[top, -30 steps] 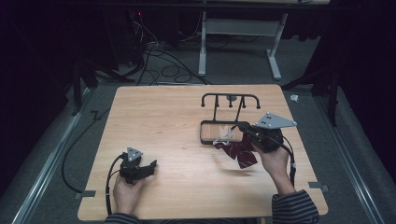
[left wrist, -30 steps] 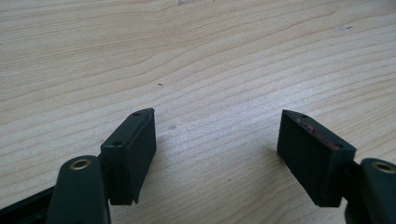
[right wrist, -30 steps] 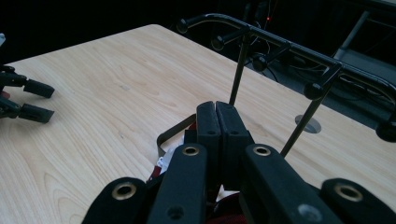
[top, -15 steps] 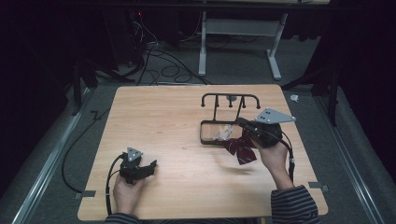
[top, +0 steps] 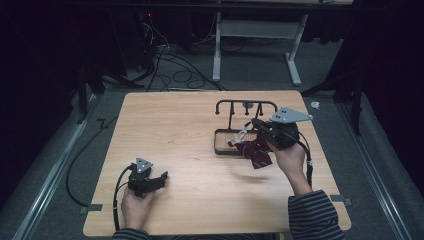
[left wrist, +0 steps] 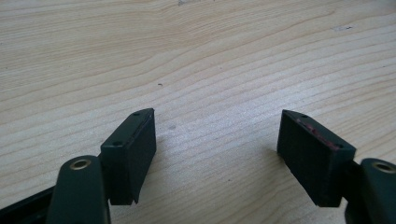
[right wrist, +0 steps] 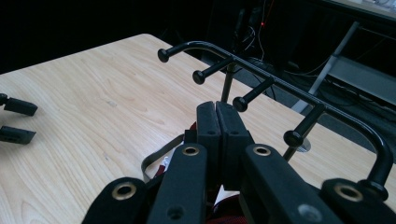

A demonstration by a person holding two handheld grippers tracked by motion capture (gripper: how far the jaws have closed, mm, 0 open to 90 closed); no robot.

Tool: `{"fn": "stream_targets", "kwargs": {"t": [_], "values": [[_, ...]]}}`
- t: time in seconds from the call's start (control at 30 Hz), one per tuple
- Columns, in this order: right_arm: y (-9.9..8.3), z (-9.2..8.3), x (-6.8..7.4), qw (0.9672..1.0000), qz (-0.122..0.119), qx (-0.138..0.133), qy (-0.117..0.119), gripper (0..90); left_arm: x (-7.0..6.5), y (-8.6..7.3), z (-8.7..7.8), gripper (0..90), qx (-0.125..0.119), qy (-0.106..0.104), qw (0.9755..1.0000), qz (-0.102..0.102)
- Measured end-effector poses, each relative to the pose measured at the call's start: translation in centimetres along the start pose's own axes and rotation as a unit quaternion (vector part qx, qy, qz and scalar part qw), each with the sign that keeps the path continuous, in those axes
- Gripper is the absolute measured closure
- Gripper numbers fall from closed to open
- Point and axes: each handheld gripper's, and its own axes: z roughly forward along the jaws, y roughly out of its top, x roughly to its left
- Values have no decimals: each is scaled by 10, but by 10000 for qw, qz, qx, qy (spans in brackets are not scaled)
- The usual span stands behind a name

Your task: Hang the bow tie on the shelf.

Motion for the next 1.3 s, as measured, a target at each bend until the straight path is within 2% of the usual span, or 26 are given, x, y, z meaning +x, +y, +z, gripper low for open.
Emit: {"fn": "stream_targets", "kwargs": {"t": [0.77, 1.3], "values": [[18, 14, -7, 9999, 80, -40, -131, 900, 1, 0, 0, 286, -19, -26, 10000, -34], [22, 28, -14, 9996, 162, 27, -249, 900, 2, 0, 0, 283, -11, -54, 10000, -51]]}}
